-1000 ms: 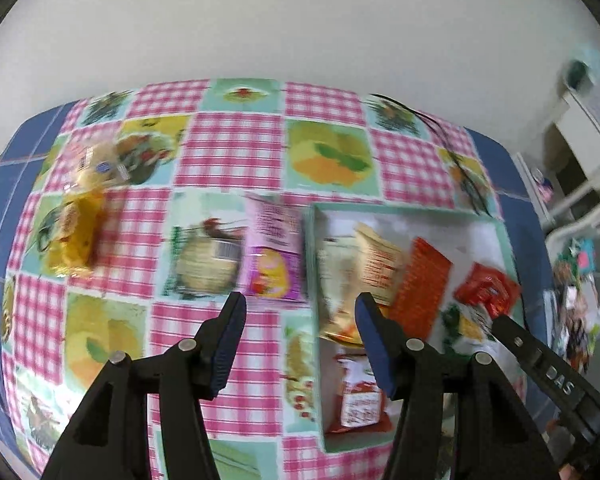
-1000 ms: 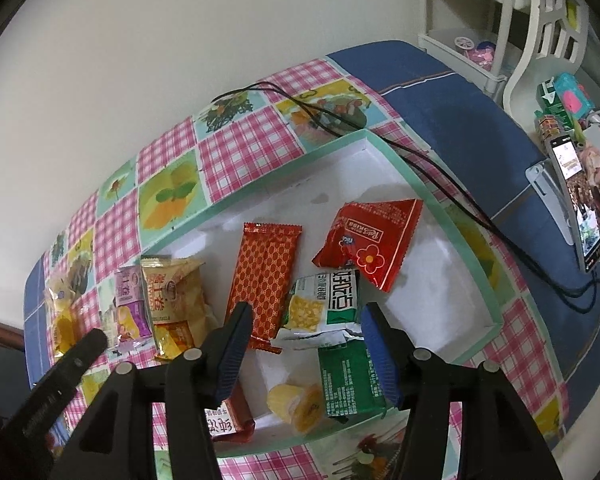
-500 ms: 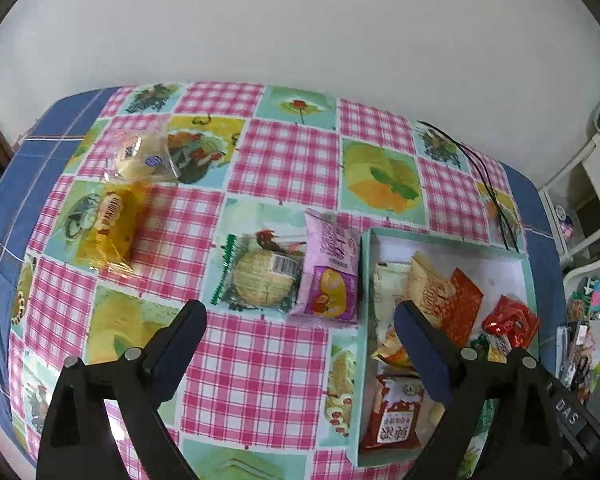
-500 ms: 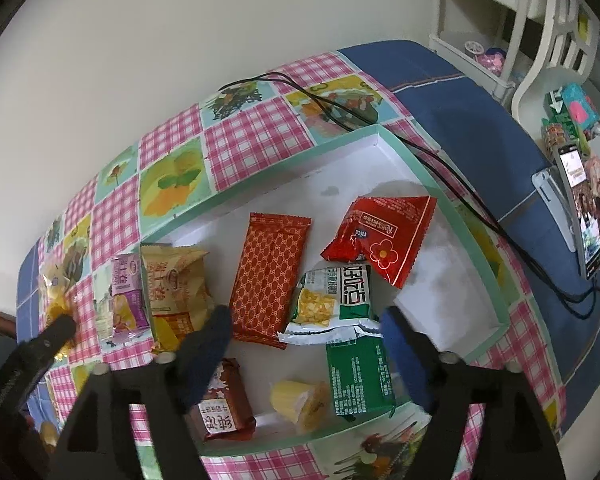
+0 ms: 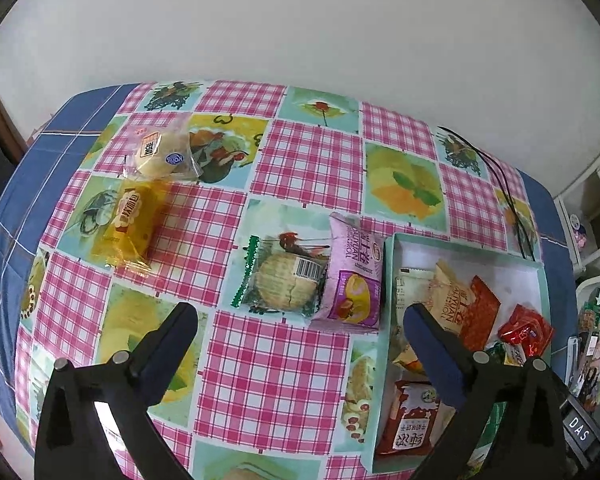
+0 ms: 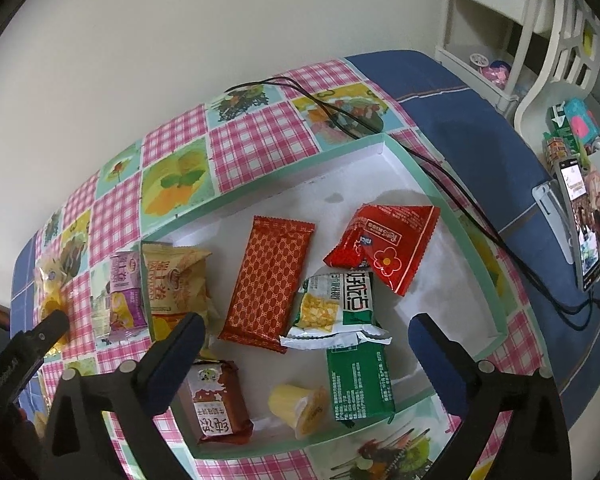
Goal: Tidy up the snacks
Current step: 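Withdraw both grippers from the tray toward the snack pile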
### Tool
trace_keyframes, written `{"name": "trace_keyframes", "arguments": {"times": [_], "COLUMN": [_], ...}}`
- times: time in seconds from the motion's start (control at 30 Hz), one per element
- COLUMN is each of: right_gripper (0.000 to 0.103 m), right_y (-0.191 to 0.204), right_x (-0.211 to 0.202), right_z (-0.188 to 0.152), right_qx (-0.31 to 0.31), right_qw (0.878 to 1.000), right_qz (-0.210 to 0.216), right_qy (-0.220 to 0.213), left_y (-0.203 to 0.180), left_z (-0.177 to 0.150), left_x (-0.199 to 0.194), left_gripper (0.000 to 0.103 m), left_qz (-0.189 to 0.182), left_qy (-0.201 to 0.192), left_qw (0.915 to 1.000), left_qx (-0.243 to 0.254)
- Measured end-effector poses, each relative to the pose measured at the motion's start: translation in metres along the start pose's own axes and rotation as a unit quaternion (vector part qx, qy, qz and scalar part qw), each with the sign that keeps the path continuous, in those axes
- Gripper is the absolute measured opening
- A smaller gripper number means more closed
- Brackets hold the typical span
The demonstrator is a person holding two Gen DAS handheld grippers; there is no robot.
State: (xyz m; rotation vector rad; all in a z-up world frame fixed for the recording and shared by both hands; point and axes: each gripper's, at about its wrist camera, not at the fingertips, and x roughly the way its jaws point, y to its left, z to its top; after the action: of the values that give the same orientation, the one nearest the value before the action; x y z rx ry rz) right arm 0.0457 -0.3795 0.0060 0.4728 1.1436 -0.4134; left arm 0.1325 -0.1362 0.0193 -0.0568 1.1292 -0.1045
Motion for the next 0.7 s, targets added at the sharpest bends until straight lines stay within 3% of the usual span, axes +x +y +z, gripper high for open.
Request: {"name": "trace_keyframes", "arguments": {"times": [0.33, 0.7], "right_gripper": [0.103, 0.103], "right_y": [0.015, 0.071], "right_x": [0.002, 0.002], "right_z": [-0.003, -0.01], "right_qx": [-0.007, -0.037], "right_qw": [1.0, 0.999], "right_qz": [0.001, 0.035], "right_qy": [-0.002, -0.003], "left_y": [0.01, 0.054], "left_z": [0.005, 0.016], "left_x": [-0.003, -0.012], "left_gripper": [0.102, 0.102], "left_qz": [-0.003, 0.035], "left_qy": [0.001, -0.009], "left_qw": [1.0, 0.9993], "left_qx": [0.006, -0.003]}}
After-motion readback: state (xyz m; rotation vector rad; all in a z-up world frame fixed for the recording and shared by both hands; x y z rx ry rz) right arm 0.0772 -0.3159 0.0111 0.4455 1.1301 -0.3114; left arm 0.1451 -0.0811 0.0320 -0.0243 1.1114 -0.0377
